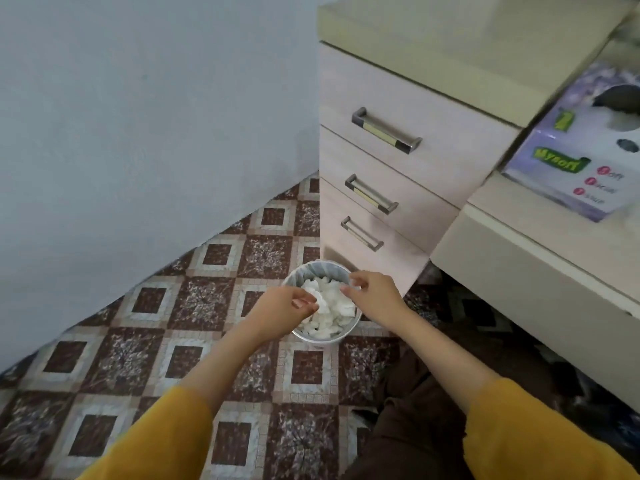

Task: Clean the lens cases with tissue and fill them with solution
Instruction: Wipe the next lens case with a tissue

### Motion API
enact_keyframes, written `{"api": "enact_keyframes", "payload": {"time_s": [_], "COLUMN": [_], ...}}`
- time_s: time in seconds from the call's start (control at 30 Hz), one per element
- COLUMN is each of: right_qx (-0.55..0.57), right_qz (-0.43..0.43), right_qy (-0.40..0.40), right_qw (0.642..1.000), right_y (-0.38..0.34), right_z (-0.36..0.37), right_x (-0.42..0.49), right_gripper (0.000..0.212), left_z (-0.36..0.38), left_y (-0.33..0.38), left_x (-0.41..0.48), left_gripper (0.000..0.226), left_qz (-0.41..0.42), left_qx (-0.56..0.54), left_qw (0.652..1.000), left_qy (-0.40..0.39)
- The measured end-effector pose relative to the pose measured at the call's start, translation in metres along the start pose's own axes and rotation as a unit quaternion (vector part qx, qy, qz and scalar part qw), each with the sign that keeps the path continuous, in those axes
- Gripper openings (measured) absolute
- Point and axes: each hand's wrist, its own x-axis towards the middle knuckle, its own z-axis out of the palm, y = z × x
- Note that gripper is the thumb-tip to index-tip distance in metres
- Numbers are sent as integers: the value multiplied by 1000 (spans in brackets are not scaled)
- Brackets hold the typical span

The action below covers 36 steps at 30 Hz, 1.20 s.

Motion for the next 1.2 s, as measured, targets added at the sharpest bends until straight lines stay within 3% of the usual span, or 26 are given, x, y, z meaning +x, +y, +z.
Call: {"api": "enact_keyframes", "payload": {"time_s": [0.23, 0.47, 0.83, 1.2], "right_qx": [5, -82, -146, -113], "right_qz": [-98, -119, 18, 107], "right_qy": [87, 222, 336, 401], "right_qw": [991, 964, 931, 903], "right_y": [-24, -15, 72, 135], "right_z": [-87, -187, -280, -304], "right_x": [-82, -153, -230, -268], "right_gripper": [48, 43, 44, 38], "left_z": [-13, -17, 38, 101], "left_y": [82, 189, 322, 364], "left_x": [-32, -35, -11, 40], "left_gripper": [23, 22, 21, 35], "left_qz": [130, 251, 371, 410], "left_qx": [50, 52, 61, 102], "left_qw": [990, 966, 927, 906], "left_qy": [17, 38, -12, -24]}}
